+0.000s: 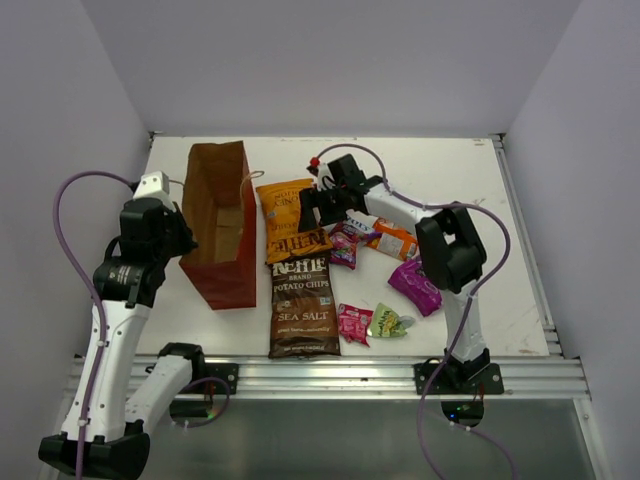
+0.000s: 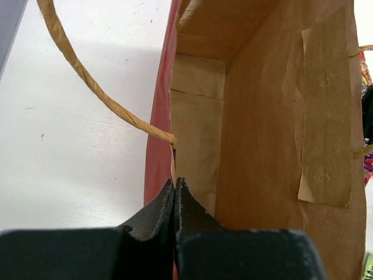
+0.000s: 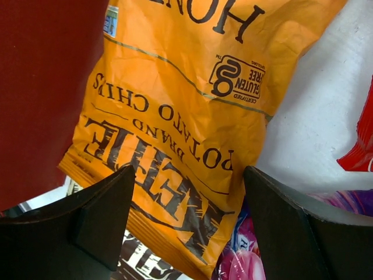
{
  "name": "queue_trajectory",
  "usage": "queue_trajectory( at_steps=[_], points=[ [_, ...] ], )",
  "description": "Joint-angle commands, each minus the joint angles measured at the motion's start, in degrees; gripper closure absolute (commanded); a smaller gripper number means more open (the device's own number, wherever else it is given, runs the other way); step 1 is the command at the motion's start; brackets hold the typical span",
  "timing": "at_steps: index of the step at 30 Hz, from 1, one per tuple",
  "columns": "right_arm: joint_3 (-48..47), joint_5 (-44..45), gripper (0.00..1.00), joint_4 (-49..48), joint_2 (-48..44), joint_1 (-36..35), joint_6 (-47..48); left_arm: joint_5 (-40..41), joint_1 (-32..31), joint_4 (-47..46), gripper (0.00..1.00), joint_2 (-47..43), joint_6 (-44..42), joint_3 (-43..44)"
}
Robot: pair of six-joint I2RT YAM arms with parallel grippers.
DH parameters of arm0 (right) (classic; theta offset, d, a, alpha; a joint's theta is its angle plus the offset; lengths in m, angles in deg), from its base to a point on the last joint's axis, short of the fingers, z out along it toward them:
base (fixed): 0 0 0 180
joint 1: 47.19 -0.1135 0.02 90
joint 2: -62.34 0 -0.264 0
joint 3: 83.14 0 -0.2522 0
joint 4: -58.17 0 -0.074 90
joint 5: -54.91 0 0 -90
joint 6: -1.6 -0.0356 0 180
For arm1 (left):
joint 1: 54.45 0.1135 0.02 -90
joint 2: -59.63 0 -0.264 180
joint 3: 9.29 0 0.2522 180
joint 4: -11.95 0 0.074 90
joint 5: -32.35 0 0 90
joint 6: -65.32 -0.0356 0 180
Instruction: Place the snacks into the paper bag
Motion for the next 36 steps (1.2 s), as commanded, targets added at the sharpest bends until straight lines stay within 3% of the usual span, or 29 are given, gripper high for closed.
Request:
queue_trajectory(
  at_steps=[1,6,9,10,11,14,18,21,29,34,36],
  points=[
    [-2.0,2.2,0.2,-1.1,0.6,0.0,1.9,-2.2,-0.3,-3.3,1.0,-1.3,-1.2,-0.1],
    [-4.1,4.9,0.22,0.9,3.1,-0.3,2.8,-3.5,-0.3,-3.7,1.0,-1.3,-2.1,-0.2],
    [-4.4,6.6,0.35,1.9,4.6,-0.5,3.2,-4.0,-0.3,-4.0,1.0,-1.5,-2.1,-0.1],
    [-4.5,7.0,0.42,2.4,5.3,-0.6,3.1,-4.2,-0.3,-4.0,1.0,-1.4,-2.1,-0.1],
    [-5.1,7.4,0.62,3.0,5.8,-0.6,3.2,-4.3,-0.3,-4.0,1.0,-1.4,-2.2,-0.2],
    [-5.6,8.4,1.0,4.6,7.2,-0.6,3.1,-4.5,-0.3,-4.2,1.0,-1.4,-2.3,-0.4],
    [-5.0,11.9,1.0,5.1,3.3,-0.6,3.1,-4.5,-0.3,-4.3,1.0,-1.4,-2.3,-0.9],
    [-10.0,17.6,1.0,11.6,-1.4,-0.6,4.5,-4.7,-0.3,-4.8,1.0,-1.3,-2.1,-1.4],
    [-33.3,24.2,1.0,22.3,-9.8,-1.2,8.2,-4.8,-0.3,-5.7,1.0,-1.1,-1.9,-1.6],
    [-50.0,25.7,1.0,23.0,-8.0,-4.0,8.9,-4.8,-0.3,-5.7,1.0,-0.6,-2.6,-1.0],
    [-52.3,25.0,1.0,20.6,-7.7,-5.2,8.4,-4.9,-0.3,-5.9,1.0,-0.6,-2.6,-1.0]
  ],
)
